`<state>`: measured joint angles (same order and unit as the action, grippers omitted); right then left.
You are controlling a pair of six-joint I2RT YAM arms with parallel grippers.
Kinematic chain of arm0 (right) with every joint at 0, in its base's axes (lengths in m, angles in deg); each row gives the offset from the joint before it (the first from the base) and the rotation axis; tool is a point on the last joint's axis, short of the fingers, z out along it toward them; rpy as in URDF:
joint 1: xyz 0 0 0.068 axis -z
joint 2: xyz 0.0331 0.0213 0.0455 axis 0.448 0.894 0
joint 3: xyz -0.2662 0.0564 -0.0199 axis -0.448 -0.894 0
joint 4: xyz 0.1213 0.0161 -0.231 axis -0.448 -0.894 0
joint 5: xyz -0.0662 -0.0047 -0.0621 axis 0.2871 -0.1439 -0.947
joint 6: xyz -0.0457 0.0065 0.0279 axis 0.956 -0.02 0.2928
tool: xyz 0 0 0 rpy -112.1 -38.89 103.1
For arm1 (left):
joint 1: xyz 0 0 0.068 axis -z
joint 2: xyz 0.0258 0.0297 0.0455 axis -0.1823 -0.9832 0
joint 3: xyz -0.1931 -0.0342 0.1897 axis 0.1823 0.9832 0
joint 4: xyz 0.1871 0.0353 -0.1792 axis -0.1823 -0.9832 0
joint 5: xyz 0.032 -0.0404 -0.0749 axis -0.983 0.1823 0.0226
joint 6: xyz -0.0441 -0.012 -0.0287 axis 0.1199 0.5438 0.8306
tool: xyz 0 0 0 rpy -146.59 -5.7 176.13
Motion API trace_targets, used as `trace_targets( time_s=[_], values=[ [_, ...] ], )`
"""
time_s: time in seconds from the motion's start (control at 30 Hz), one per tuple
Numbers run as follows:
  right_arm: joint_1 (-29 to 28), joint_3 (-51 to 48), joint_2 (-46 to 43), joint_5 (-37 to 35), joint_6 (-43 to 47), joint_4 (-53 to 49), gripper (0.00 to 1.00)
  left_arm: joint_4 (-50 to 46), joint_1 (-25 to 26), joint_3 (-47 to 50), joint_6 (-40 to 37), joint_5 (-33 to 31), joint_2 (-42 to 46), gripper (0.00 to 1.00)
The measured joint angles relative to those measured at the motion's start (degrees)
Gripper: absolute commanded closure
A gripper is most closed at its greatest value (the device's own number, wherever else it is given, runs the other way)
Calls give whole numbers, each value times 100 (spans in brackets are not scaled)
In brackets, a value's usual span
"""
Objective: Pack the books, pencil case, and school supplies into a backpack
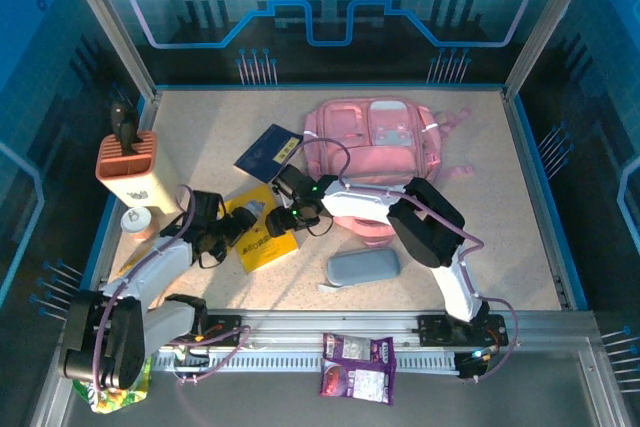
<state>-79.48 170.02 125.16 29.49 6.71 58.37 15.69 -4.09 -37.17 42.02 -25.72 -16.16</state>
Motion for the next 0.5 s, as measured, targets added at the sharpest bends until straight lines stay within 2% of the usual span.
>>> trace_targets(
  time_s=[0.5],
  values=[
    [-70, 227, 138, 122, -9, -26, 32, 240, -26, 48, -55, 227, -205, 23]
  ],
)
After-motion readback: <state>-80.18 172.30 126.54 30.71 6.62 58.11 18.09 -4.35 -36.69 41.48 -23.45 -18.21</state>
